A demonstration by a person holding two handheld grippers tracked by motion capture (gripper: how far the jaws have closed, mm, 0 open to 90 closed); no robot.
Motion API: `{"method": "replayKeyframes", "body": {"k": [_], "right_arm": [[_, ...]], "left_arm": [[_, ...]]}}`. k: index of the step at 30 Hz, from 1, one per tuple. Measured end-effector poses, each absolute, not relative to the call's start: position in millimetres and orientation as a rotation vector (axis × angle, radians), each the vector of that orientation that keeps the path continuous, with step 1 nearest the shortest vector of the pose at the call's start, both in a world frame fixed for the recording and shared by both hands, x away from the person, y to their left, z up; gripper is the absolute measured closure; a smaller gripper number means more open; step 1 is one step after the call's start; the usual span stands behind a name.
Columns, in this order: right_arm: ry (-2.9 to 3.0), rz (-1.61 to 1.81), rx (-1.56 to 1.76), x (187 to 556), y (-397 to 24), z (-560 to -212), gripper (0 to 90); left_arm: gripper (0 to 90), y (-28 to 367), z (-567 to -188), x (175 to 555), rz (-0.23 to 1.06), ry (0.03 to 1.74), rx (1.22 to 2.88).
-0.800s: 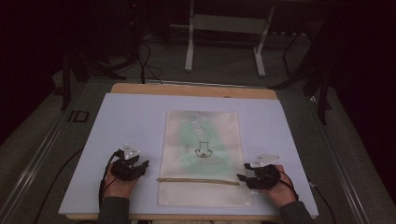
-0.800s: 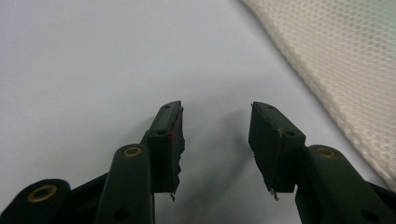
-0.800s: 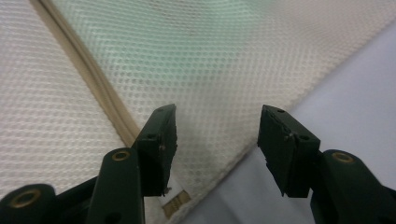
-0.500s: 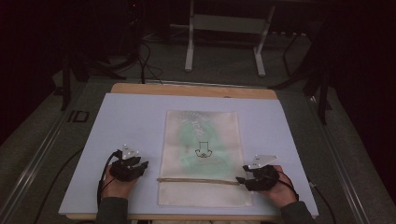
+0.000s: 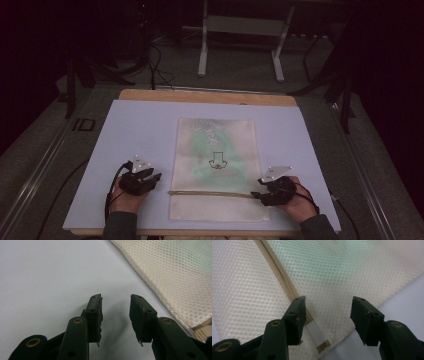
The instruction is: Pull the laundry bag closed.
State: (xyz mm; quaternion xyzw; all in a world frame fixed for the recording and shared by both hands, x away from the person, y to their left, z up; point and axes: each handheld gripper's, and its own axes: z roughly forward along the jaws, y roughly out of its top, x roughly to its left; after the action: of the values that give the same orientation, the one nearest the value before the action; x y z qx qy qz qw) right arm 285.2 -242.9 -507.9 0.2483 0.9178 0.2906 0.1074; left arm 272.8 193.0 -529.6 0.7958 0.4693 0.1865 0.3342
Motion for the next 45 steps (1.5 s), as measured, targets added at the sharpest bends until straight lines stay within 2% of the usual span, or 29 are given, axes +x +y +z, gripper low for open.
{"method": "replayKeyframes", "body": {"k": [45], "right_arm": [[2.775,0.810,0.542,288,-191,-494,44.5]], "left_arm": [[61.2,185,-529,270,0.488,1.166,2.101]]}}
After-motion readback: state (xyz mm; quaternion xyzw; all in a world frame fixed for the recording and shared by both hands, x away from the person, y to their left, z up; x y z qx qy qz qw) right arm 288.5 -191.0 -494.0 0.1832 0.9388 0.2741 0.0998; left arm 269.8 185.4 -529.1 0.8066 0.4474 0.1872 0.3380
